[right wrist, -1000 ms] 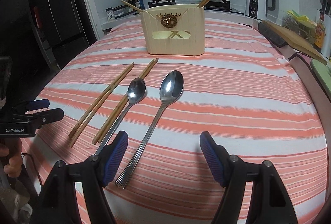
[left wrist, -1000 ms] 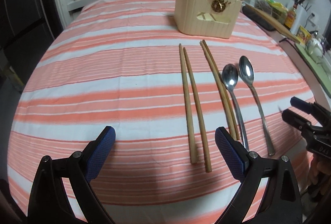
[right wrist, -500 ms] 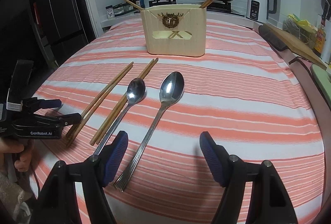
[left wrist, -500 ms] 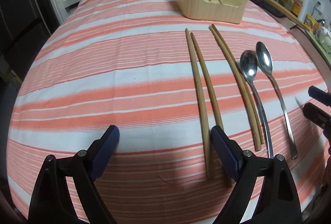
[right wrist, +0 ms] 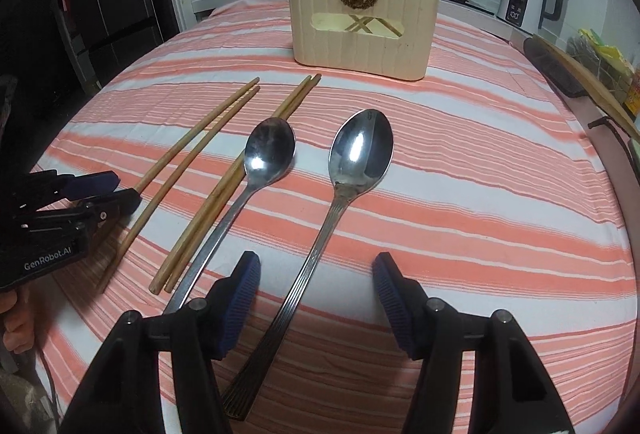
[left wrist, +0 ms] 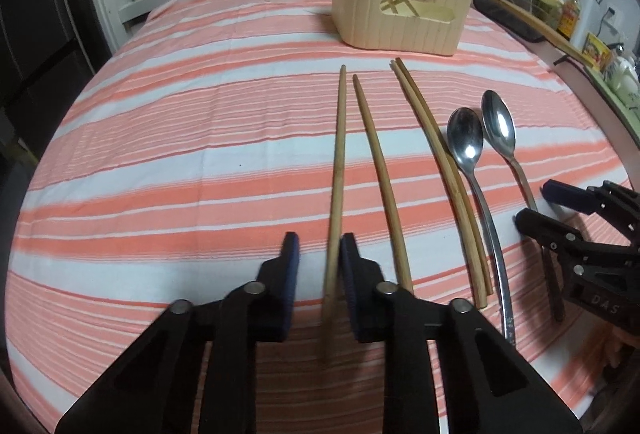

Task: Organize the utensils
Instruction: 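Close the left tool on a wooden chopstick while the right tool grasps a steel spoon, then open both tools, setting the chopstick and spoon back on the cloth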

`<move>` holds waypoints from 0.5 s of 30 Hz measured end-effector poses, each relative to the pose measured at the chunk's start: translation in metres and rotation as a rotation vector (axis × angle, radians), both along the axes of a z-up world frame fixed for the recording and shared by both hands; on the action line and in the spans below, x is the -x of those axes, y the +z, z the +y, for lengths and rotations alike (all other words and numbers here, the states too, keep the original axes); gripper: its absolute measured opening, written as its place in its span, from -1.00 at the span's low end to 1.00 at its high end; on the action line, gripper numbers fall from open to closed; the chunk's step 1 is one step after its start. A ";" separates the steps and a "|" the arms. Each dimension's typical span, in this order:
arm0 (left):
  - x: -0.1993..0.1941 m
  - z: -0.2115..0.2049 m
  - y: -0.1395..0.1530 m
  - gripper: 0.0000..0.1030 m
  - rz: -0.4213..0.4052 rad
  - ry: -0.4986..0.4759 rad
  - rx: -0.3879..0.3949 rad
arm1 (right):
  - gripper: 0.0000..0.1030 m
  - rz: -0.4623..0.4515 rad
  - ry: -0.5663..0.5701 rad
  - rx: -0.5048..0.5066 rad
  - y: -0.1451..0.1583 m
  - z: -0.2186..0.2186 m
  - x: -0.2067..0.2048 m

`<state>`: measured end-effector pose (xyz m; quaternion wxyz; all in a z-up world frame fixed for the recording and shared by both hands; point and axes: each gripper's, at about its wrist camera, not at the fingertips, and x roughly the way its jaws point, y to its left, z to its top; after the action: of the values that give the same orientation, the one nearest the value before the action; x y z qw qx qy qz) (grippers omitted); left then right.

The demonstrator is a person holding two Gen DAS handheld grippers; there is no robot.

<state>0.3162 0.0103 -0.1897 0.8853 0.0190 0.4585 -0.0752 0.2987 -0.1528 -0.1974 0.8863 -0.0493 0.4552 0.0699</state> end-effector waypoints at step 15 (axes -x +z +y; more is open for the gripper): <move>0.010 0.016 -0.001 -0.89 -0.021 0.204 0.085 | -0.84 -0.030 -0.124 0.112 0.003 -0.050 0.017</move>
<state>0.3057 0.0259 -0.1909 0.8932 -0.0647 0.4450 -0.0039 0.2812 -0.2026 -0.1941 0.8914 -0.0714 0.4474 -0.0114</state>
